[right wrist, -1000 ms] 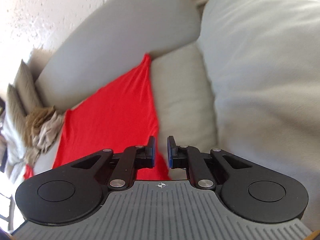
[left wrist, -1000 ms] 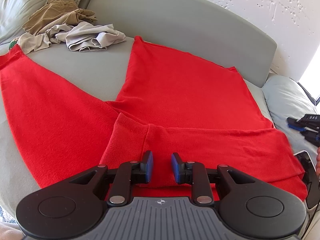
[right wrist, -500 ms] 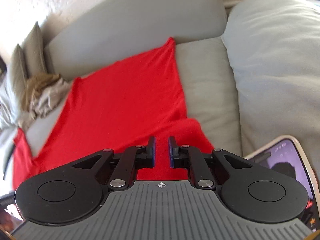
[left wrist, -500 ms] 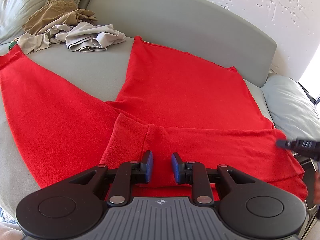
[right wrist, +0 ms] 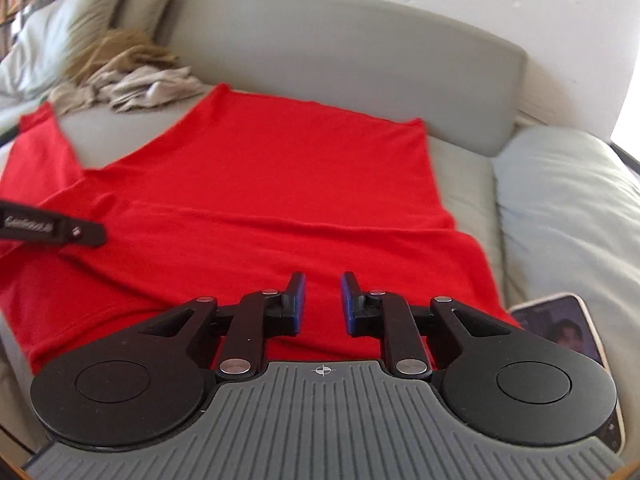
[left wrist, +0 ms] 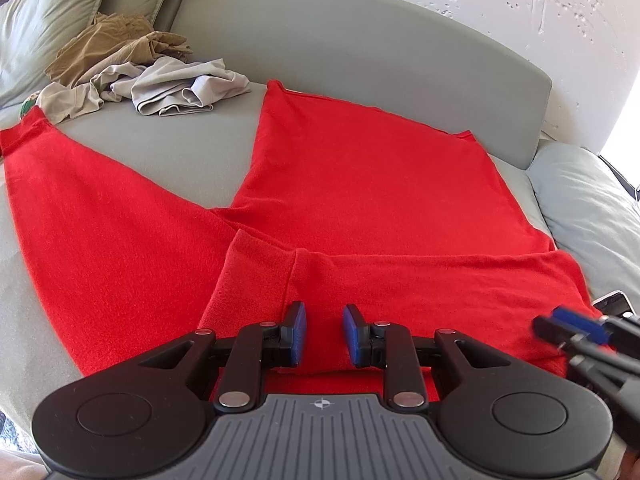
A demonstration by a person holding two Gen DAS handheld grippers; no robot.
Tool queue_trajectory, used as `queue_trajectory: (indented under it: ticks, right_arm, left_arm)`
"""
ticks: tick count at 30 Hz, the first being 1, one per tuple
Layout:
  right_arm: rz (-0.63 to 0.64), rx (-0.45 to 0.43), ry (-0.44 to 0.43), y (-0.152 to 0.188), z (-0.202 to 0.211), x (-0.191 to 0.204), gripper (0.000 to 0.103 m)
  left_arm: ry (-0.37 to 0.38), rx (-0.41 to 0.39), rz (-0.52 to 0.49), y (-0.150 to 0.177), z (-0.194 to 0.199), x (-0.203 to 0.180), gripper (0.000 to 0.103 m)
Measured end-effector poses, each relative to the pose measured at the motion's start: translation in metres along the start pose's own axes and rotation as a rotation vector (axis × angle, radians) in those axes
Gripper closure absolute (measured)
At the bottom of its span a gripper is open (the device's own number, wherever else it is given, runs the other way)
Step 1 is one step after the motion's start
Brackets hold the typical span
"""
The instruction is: Fold clothes
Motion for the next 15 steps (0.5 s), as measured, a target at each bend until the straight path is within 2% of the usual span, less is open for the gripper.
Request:
queue_trajectory:
  ticks: [2, 4, 6, 7, 9, 10, 11, 12, 13, 15]
  right_arm:
    - [0.069, 0.009, -0.016, 0.002, -0.003, 0.021, 0.082]
    - [0.032, 0.014, 0.003, 0.009, 0.004, 0.008, 0.078]
    - [-0.049, 0.051, 0.032, 0.015, 0.019, -0.012, 0.07]
    - [-0.094, 0.069, 0.038, 0.017, 0.028, -0.021, 0.07]
    - [-0.149, 0.07, 0.006, 0.023, 0.047, -0.032, 0.067]
    - [-0.155, 0.067, -0.02, 0.026, 0.056, -0.033, 0.064]
    - [-0.16, 0.063, -0.045, 0.03, 0.064, -0.033, 0.054]
    - [-0.165, 0.058, -0.067, 0.032, 0.072, -0.031, 0.044]
    - [-0.174, 0.052, -0.087, 0.031, 0.077, -0.029, 0.042]
    - [-0.198, 0.034, -0.13, 0.027, 0.087, -0.026, 0.033]
  left_arm:
    - [-0.006, -0.005, -0.007, 0.001, 0.0, -0.001, 0.078]
    - [-0.005, -0.007, -0.004, 0.001, 0.002, 0.0, 0.078]
    - [0.009, -0.008, 0.02, 0.0, 0.008, 0.003, 0.078]
    - [0.015, -0.009, 0.031, -0.001, 0.011, 0.004, 0.078]
    - [0.029, -0.01, 0.055, -0.002, 0.017, 0.007, 0.078]
    - [0.035, -0.011, 0.067, -0.003, 0.02, 0.009, 0.078]
    - [0.042, -0.012, 0.079, -0.004, 0.024, 0.01, 0.077]
    - [0.056, -0.014, 0.105, -0.006, 0.03, 0.013, 0.07]
    - [0.079, -0.021, 0.15, -0.01, 0.041, 0.02, 0.062]
    - [0.112, -0.041, 0.245, -0.018, 0.058, 0.04, 0.057]
Point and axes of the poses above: each gripper's, at about its wrist camera, not at the fingertips, and z roughly against the way its jaws point, x to its left, y to its underside, the point moved 3 cm from there along -z, roughly the way its jaws point, and after that the axes turned 4 degrees about -y, right-handed, at the moved point
